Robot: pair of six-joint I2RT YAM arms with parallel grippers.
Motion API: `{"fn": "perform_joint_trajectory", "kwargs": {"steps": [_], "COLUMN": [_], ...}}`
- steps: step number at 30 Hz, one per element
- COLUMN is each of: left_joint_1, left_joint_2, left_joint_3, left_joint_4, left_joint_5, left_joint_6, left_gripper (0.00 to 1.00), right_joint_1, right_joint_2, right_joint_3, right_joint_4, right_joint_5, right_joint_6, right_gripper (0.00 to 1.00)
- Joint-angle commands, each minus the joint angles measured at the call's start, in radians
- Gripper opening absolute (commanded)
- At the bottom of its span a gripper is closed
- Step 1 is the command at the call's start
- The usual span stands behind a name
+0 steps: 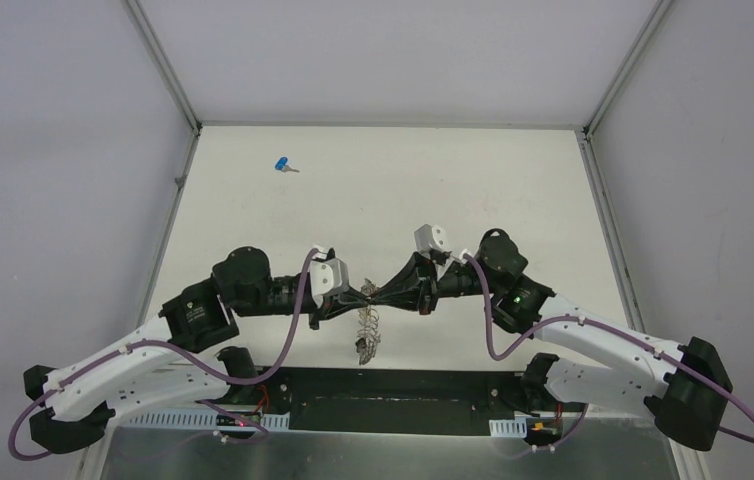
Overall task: Put the keys on the keyring
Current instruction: Adjust the keyring.
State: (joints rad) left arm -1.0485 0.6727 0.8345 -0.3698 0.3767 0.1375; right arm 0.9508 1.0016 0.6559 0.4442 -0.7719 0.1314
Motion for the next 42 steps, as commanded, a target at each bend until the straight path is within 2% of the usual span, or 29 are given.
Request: {"fn": "perform_joint_trajectory", "kwargs": {"steps": [1,10,12,13,15,17,19,25,33,36,42], "left_joint_1": [-0.011,-0.01,-0.01,-0.01,-0.01,-0.01,-0.01,-0.01,-0.01,-0.01,-0.01], "left_joint_2": [-0.001,0.108,0.138,0.152,0.179,0.212,0.253,0.417,0.657,0.711,0.731], "left_joint_3": [0.008,0.168,0.211,0.232,0.281,0.339,0.408,0.683,0.975,1.046,1.098], "left_joint_4": [0.022,-0.176,-0.216,-0.24,-0.296,-0.365,-0.446,-0.758,-1.091,-1.161,-1.187], "left_joint_5": [-0.009,-0.109,-0.118,-0.121,-0.124,-0.13,-0.125,-0.12,-0.133,-0.147,-0.145], "left_joint_6": [-0.012,-0.07,-0.068,-0.062,-0.047,-0.03,-0.001,0.083,0.09,0.084,0.081], "left_gripper": [0.0,0.0,0.0,0.0,0.0,0.0,0.0,0.0,0.0,0.0,0.0], "right_joint_1": [0.0,0.0,0.0,0.0,0.0,0.0,0.0,-0.001,0.0,0.0,0.0], "right_joint_2": [-0.036,-0.031,-0.039,-0.045,-0.062,-0.077,-0.085,-0.055,0.018,0.037,0.075], "right_joint_3": [0.024,0.023,0.022,0.021,0.017,0.016,0.019,0.036,0.06,0.057,0.04], "right_joint_4": [0.104,0.096,0.083,0.071,0.048,0.019,-0.007,-0.026,0.063,0.102,0.22], "right_joint_5": [-0.007,0.01,0.026,0.039,0.077,0.107,0.126,0.129,0.096,0.095,0.078], "right_joint_6": [-0.008,-0.012,-0.017,-0.019,-0.021,-0.028,-0.034,-0.011,0.027,0.041,0.093], "right_gripper": [0.0,0.0,0.14,0.27,0.42,0.51,0.55,0.55,0.43,0.42,0.38]}}
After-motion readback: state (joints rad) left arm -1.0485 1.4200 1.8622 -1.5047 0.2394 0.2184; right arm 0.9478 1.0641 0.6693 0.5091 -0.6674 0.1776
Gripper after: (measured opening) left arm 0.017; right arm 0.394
